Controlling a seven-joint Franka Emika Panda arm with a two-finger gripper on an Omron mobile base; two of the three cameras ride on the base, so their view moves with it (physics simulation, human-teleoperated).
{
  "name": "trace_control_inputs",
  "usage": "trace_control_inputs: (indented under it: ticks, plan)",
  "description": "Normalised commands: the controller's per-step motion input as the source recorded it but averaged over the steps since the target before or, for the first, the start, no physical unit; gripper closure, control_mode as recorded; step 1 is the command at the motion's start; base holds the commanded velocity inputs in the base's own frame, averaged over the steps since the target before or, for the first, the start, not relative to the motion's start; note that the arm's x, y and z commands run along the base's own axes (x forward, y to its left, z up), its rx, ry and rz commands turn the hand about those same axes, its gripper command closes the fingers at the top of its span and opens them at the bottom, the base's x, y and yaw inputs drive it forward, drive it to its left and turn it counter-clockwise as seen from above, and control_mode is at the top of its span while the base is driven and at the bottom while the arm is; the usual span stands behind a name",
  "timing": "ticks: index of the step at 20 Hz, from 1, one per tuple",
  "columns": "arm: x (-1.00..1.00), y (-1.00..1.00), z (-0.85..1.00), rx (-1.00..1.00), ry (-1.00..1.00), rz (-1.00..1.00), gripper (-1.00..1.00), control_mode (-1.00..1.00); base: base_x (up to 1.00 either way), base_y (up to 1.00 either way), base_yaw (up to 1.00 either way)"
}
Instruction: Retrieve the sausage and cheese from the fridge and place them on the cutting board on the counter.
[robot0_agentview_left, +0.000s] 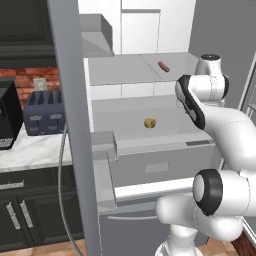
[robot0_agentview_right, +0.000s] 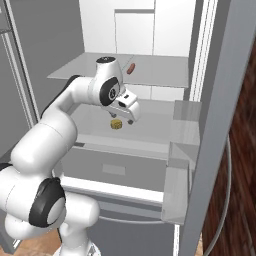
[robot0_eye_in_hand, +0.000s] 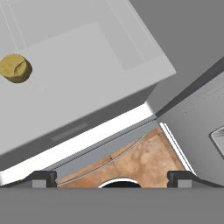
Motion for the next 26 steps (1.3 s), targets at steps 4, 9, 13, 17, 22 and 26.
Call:
trace_control_inputs:
  ticks: [4, 9, 13, 17, 22, 26]
  plan:
    - [0.00, 0.00, 0.00, 0.00, 0.00, 0.00, -1.00, 1.00, 0.00, 0.00, 0.00]
    - [0.00, 0.00, 0.00, 0.00, 0.00, 0.00, -1.00, 1.00, 0.00, 0.00, 0.00]
    - [0.00, 0.00, 0.00, 0.00, 0.00, 0.00, -1.00, 1.00, 0.00, 0.00, 0.00]
    - [0.00, 0.00, 0.00, 0.00, 0.00, 0.00, -1.00, 1.00, 0.00, 0.01, 0.00]
    - [0.00, 0.00, 0.00, 0.00, 0.00, 0.00, -1.00, 1.00, 0.00, 0.04, 0.00]
    - [0.00, 0.00, 0.00, 0.00, 0.00, 0.00, -1.00, -1.00, 0.00, 0.00, 0.00]
